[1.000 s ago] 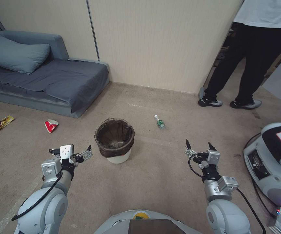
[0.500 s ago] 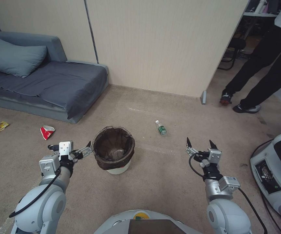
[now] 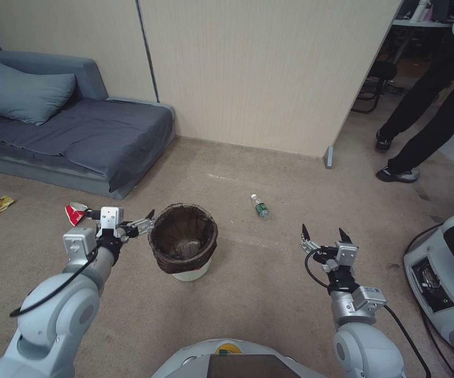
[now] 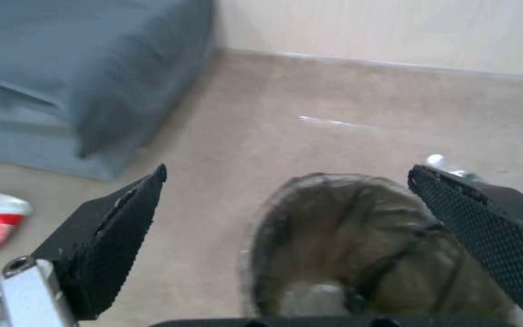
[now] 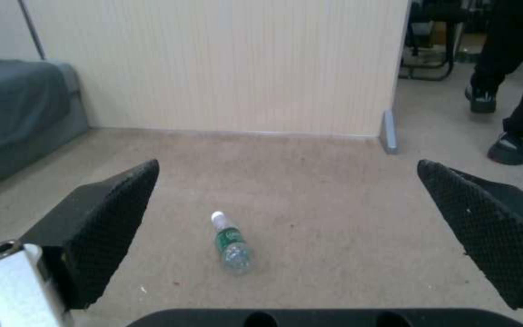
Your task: Pick up the trash bin, then pick up the garbage from the floor and place it into the trash bin.
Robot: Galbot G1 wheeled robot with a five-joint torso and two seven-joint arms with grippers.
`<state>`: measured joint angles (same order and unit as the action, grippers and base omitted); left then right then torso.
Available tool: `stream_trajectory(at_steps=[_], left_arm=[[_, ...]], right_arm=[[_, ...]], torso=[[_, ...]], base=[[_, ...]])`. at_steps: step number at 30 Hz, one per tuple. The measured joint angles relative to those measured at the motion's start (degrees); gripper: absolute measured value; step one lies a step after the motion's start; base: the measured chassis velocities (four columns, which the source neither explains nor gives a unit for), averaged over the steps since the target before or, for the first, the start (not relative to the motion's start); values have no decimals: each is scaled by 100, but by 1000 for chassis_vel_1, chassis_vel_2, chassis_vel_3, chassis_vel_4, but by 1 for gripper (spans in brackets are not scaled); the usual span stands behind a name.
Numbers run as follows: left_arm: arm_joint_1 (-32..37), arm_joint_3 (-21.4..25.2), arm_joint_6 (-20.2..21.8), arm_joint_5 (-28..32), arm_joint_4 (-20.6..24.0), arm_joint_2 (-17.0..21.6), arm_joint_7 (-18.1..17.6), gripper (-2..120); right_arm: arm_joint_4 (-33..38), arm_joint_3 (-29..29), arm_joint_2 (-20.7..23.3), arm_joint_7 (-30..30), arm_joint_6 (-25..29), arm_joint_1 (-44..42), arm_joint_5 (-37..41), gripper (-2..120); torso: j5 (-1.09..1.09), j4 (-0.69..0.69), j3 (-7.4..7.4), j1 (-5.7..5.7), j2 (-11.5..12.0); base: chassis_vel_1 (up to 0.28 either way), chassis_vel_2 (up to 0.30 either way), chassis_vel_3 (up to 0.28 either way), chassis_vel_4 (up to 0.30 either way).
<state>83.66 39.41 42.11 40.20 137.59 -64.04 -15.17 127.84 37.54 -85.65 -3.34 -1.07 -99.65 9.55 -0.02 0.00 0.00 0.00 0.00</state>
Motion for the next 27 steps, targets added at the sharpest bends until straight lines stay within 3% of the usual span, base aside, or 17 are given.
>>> stream_trajectory(at_steps=[2,6,14,22,27], left_arm=[[-215,-60,2,631,-186,163,-154,100],[-465,-132,2,1252,-521,373,-407,100],[-960,-680,4,1799,-1255,551,-777,100],[-1056,-899,5,1877,-1666,555,-998,100],[-1174,-1094,4,2017,-1959,579,-1283,100]], right_arm=[[-23,-23,14,-4,1,8,-15,100],[-110,-90,66,-9,-4,84,-24,100],[-230,-155,-26,-21,49,93,-120,100],[-342,-355,-56,-54,50,181,-210,100],[-389,-399,-72,-70,64,185,-230,100]], torso=[[0,1,0,0,0],[2,-1,0,0,0],[1,2,-1,0,0],[1,-3,-1,0,0],[2,2,0,0,0]], base=[[0,0,0,0],[0,0,0,0],[0,0,0,0],[0,0,0,0],[0,0,0,0]])
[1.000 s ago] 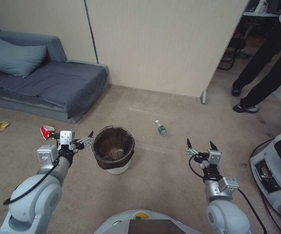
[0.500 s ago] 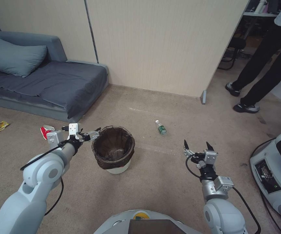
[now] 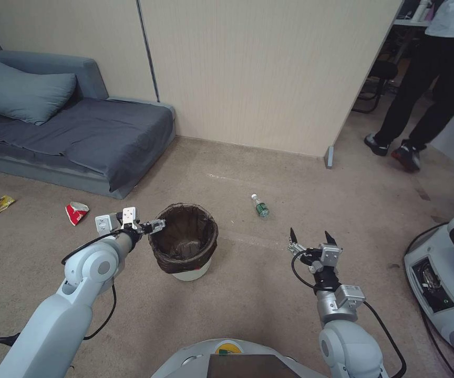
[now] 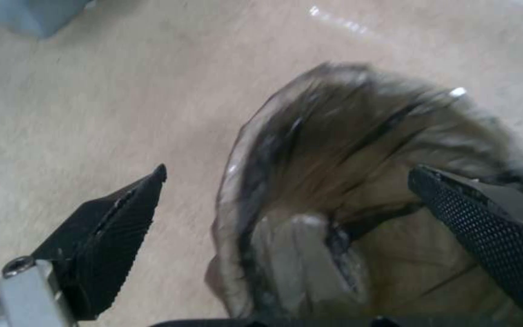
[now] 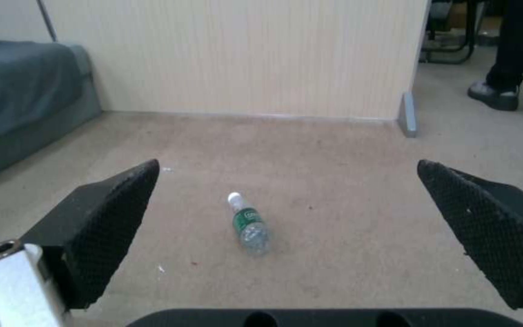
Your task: Pick up the trash bin, then pick up the garbage from the floor and place it into the trash bin.
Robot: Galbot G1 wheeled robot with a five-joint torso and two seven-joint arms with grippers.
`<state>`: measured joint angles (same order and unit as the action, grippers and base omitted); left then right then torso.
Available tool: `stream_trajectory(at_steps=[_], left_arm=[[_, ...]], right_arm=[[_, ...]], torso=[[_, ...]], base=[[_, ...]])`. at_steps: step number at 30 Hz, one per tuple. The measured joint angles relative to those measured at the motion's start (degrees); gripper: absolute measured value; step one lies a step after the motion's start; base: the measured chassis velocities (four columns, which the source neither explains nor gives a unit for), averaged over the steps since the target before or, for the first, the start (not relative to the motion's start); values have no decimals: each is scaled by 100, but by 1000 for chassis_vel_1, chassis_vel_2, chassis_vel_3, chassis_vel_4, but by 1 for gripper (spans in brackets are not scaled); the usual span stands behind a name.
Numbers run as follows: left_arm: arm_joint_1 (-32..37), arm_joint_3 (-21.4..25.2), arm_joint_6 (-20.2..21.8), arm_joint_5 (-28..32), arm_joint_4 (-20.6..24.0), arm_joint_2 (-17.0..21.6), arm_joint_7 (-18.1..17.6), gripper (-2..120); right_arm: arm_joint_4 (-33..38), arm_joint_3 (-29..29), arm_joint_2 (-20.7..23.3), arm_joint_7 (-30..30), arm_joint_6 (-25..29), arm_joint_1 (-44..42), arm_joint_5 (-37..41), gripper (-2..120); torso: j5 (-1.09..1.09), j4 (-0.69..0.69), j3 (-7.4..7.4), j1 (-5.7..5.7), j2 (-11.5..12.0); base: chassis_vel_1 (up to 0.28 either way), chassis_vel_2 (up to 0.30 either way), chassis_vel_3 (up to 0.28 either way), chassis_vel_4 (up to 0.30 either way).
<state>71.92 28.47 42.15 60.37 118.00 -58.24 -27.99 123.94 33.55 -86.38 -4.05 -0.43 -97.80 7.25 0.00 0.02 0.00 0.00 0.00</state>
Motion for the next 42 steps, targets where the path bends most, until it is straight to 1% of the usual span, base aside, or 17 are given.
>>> stream_trajectory(at_steps=[3,8,10,13,19,20,23,28,30,42], left_arm=[[-62,-121,-1,9,-189,-39,-306,100],[-73,-160,-1,-22,-278,-119,-463,100],[-86,-202,-1,-92,-394,-194,-573,100],[-98,-211,-1,-146,-503,-245,-605,100],[-160,-268,-2,-302,-836,-400,-551,100],[-160,-268,-2,-302,-836,-400,-551,100],[-159,-339,-2,-359,-974,-421,-418,100],[-172,-402,-2,-408,-1065,-447,-366,100],[-191,-432,-7,-443,-1103,-469,-343,100],[-224,-454,-23,-583,-1310,-522,-238,100]], right_arm=[[-21,-2,7,-5,27,14,0,100],[-51,-12,20,-7,35,24,1,100],[-68,-40,27,-7,37,40,1,100],[-78,-56,33,-7,37,51,3,100],[-152,-93,34,-7,61,60,3,100],[-152,-93,34,-7,61,60,3,100],[-166,-92,49,-6,63,78,2,100],[-181,-85,54,-6,66,80,3,100],[-192,-84,51,-6,70,79,2,100],[-218,-65,52,-7,77,82,5,100]], torso=[[0,-2,0,0,0],[0,-2,0,0,0],[0,-3,0,0,0],[1,-2,0,0,0],[0,-2,0,0,0],[0,-2,0,0,0],[0,-2,0,0,0],[0,-2,0,0,0],[4,-3,1,0,0],[7,-3,3,1,-2]], base=[[0,0,0,0],[0,0,0,0],[0,0,0,0],[0,0,0,0],[0,0,0,0],[0,0,0,0],[0,0,0,0],[0,0,0,0],[0,0,0,0],[0,0,0,0]])
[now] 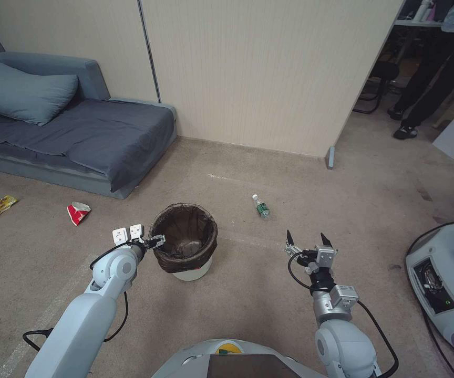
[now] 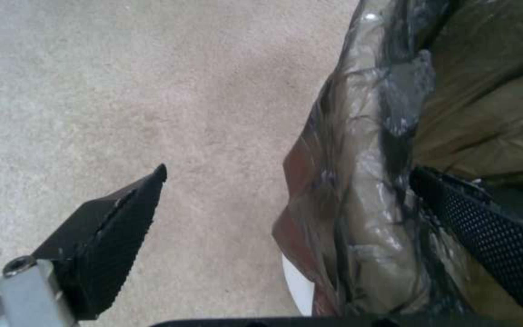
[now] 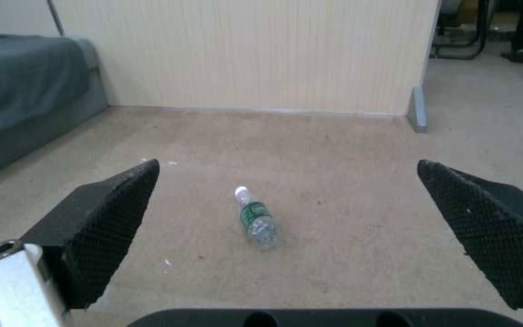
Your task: Pick up the trash bin, then pick up the garbage from the floor and place it into the trash bin.
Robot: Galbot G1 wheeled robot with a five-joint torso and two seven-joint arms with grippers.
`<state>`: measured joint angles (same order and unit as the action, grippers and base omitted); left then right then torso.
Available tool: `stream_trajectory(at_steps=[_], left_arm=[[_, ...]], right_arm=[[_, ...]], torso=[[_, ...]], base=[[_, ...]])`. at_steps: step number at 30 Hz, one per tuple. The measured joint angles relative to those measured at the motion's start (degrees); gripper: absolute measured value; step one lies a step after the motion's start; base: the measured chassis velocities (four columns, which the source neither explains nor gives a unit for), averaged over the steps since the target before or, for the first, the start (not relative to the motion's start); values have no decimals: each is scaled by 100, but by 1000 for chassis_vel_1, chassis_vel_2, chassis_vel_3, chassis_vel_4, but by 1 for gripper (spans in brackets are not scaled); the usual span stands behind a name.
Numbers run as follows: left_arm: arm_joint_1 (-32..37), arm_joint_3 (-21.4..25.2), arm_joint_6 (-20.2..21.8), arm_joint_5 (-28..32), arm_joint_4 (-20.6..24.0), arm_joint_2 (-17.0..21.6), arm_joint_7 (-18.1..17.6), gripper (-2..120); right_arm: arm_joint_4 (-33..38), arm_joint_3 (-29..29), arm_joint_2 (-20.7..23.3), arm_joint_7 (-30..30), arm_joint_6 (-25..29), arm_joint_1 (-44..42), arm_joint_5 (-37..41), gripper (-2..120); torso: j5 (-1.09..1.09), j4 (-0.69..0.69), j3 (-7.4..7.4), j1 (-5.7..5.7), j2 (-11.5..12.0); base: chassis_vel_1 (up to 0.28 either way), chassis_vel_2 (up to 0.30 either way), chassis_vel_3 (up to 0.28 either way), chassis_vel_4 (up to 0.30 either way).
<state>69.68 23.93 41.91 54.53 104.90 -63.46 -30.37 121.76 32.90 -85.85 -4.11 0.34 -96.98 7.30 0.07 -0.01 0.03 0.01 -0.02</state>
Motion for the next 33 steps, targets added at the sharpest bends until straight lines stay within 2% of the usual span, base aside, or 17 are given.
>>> stream_trajectory(at_steps=[9,13,17,18,19,21,22,25,26,28,29,31,33], left_arm=[[-15,-34,-3,-82,-76,-16,58,100],[1,-54,-3,-82,-73,-17,83,94],[45,-53,-3,-63,-11,-12,149,76],[45,-53,-3,-63,-11,-12,149,76],[69,-50,-3,-56,31,-10,155,71],[115,-44,1,-18,118,-1,134,62],[115,-44,1,-18,118,-1,134,62],[170,-21,16,133,244,6,49,47],[170,-21,16,133,244,6,49,47],[197,-14,23,115,297,17,34,37],[197,-14,23,115,297,17,34,37],[220,-9,27,80,339,23,33,25],[224,-6,29,75,348,23,29,22]], right_arm=[[-7,-18,-8,-1,-13,24,0,100],[-14,-16,-5,-5,-14,25,-2,100],[-14,-3,1,-17,-14,25,-1,100],[-14,-3,1,-17,-14,25,-1,100],[-16,-1,1,-27,-14,26,-1,100],[-19,0,0,-38,-16,27,0,100],[-19,0,0,-38,-16,27,0,100],[-22,0,-1,-43,-19,30,1,100],[-22,0,-1,-43,-19,30,1,100],[-30,0,0,-45,-21,36,1,100],[-30,0,0,-45,-21,36,1,100],[-45,1,-1,-47,-23,42,1,100],[-47,0,-2,-48,-23,44,1,100]], torso=[[-3,0,0,0,0],[-4,1,0,0,0],[-8,2,-2,0,1],[-8,2,-2,0,1],[-10,3,-3,-1,1],[-11,2,-4,-1,2],[-11,2,-4,-1,2],[-13,2,-5,-1,2],[-13,2,-5,-1,2],[-13,2,-5,-1,3],[-13,2,-5,-1,3],[-10,2,-5,-1,3],[-10,2,-5,-1,3]], base=[[0,0,0,0],[0,0,0,0],[0,0,0,0],[0,0,0,0],[0,0,0,0],[0,0,0,0],[0,0,0,0],[0,0,0,0],[0,0,0,0],[0,0,0,0],[0,0,0,0],[0,0,0,0],[0,0,0,0]])
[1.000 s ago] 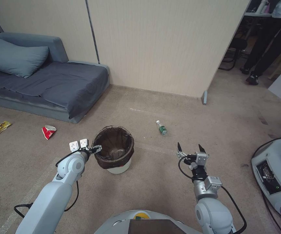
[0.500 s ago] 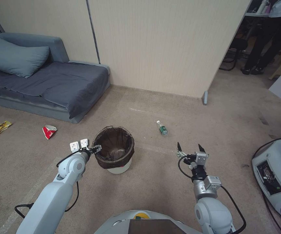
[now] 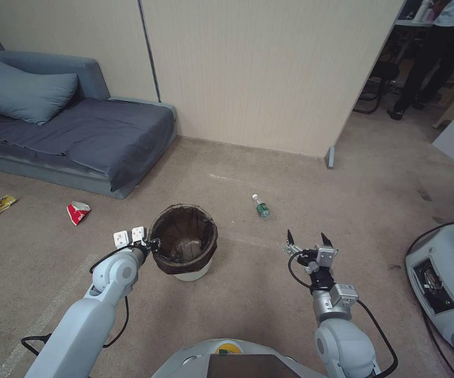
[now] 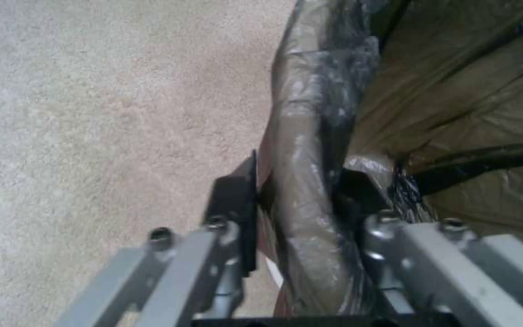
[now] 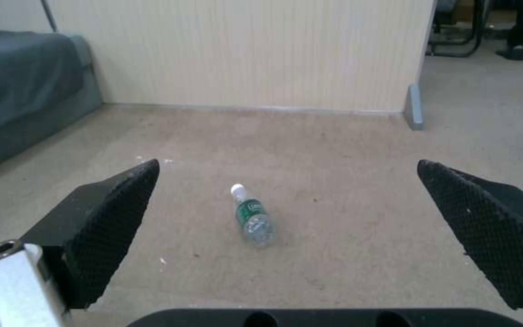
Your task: Pick up the trash bin, then pick up the garbage from the floor and place it into the trash bin.
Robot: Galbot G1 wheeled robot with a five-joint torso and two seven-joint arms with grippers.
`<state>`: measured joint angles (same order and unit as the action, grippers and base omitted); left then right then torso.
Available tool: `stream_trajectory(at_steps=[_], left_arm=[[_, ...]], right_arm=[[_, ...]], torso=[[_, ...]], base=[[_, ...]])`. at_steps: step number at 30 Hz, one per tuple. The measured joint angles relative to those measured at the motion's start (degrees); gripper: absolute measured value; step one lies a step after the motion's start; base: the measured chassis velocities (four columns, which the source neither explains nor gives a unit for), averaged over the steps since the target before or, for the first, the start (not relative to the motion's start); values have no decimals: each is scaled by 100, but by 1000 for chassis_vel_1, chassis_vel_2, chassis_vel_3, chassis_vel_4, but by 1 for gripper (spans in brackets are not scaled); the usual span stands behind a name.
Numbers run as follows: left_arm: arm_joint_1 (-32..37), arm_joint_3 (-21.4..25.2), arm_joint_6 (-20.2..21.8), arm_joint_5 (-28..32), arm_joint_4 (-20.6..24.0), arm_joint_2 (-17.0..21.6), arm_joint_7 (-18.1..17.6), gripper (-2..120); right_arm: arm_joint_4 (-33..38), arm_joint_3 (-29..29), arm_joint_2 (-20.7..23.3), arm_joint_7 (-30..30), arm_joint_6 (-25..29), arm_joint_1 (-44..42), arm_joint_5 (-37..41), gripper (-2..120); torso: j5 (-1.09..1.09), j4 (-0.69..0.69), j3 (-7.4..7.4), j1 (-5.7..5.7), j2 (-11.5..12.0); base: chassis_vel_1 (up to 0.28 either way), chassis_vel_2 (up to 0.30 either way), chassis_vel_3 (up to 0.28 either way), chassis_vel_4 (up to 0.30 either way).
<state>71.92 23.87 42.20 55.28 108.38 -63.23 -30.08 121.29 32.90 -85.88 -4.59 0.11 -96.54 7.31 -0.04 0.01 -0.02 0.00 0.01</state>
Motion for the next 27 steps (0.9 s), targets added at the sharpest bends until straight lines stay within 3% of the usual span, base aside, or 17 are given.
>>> stream_trajectory(at_steps=[2,4,5,12,19,25,27], left_arm=[[7,6,4,-10,18,-1,-23,11],[9,6,5,-15,23,-1,-29,11],[17,10,6,-28,41,0,-37,3],[52,27,9,-113,107,17,20,3],[85,64,17,-609,240,17,210,3],[114,203,20,-848,669,43,351,0],[158,346,17,-895,1118,104,388,0]], right_arm=[[-1,-2,-1,-3,-1,3,0,100],[-1,-3,-2,-4,-2,4,0,100],[-3,-3,-2,-9,-5,12,0,100],[-5,-5,-5,-24,-20,16,0,100],[-26,-11,-16,-36,-24,18,-8,100],[-26,-1,-1,-39,-28,23,-9,100],[-19,0,2,-39,-43,22,-9,100]], torso=[[1,0,0,0,0],[1,0,1,0,0],[1,0,1,0,0],[0,0,1,0,0],[1,-1,2,0,0],[3,-2,2,0,0],[3,-1,2,0,0]], base=[[0,0,0,0],[0,0,0,0],[0,0,0,0],[0,0,0,0],[0,0,0,0],[0,0,0,0],[0,0,0,0]])
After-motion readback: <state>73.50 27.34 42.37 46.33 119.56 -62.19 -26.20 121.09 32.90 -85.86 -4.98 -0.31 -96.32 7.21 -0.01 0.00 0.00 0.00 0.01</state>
